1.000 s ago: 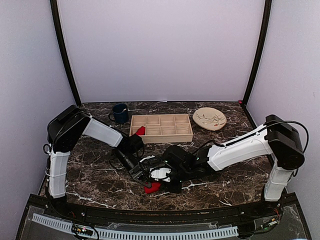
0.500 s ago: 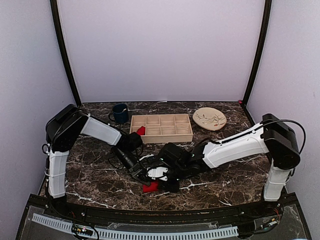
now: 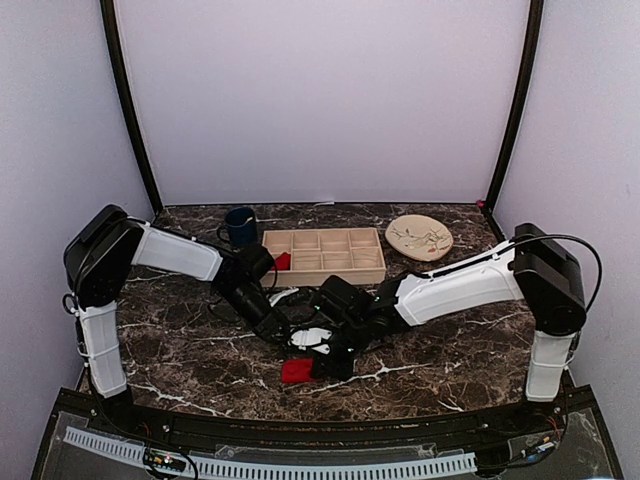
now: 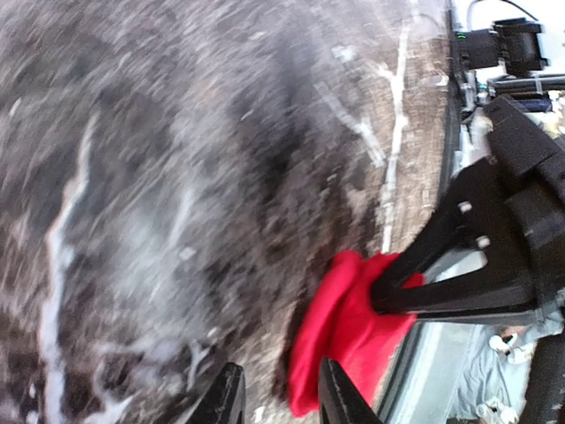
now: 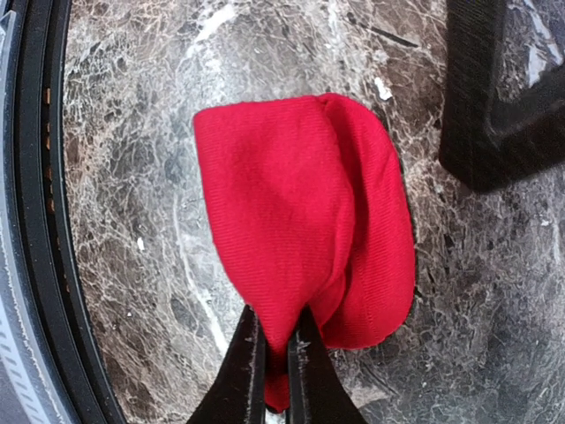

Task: Roll the socks
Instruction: Roll the sock at the center of the board, then pick up the sock from the center of the board.

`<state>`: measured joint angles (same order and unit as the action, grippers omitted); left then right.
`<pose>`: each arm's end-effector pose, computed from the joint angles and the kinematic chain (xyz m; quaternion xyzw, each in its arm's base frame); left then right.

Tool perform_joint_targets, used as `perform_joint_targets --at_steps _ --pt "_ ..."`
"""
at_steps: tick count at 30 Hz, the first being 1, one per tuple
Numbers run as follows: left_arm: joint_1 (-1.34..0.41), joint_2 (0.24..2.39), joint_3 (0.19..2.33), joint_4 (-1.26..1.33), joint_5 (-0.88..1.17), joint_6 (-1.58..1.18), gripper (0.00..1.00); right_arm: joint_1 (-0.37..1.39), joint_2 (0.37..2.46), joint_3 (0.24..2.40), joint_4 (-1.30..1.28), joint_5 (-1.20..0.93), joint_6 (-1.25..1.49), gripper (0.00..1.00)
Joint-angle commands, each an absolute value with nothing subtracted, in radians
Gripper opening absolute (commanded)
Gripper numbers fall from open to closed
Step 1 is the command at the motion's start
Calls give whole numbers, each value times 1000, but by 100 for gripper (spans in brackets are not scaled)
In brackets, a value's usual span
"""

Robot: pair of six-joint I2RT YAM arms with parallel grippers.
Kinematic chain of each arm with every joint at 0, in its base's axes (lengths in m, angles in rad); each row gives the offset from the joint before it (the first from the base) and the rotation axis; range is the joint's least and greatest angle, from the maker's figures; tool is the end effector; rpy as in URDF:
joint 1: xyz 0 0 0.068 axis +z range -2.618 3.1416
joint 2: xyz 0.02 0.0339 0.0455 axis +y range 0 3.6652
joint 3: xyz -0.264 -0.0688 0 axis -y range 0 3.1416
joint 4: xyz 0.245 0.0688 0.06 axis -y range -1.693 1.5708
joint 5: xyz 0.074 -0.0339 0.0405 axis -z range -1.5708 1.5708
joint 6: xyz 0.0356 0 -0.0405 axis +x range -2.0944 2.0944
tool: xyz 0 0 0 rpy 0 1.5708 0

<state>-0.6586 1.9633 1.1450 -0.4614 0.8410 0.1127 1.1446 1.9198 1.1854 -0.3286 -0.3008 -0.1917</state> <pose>0.2687 -0.2415 0.1260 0.3946 0.8146 -0.4246 0.0186 0.1495 0.3548 0.1476 -0.6224 0.7279 0.2428 0.1542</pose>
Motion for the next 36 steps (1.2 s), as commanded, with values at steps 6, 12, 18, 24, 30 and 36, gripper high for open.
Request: perform_joint_targets --at_steps 6,12,18,24,30,36 --pt "-645 1770 1014 -309 616 -27 32 1112 1992 1248 -419 -412 -137 0" --pt "-646 1613 896 -180 456 -85 32 1080 2032 1300 -480 -498 -110 0" --pt "-672 1476 772 -62 348 -137 33 1049 2080 1370 -552 -581 -102 0" --pt "-814 1414 730 -49 198 -104 34 1033 2127 1433 -608 -637 -106 0" --pt "-908 1346 681 -47 61 -104 34 1027 2164 1477 -645 -665 -98 0" --pt "-932 1207 610 -21 -41 -143 34 1019 2171 1479 -639 -684 -87 0"
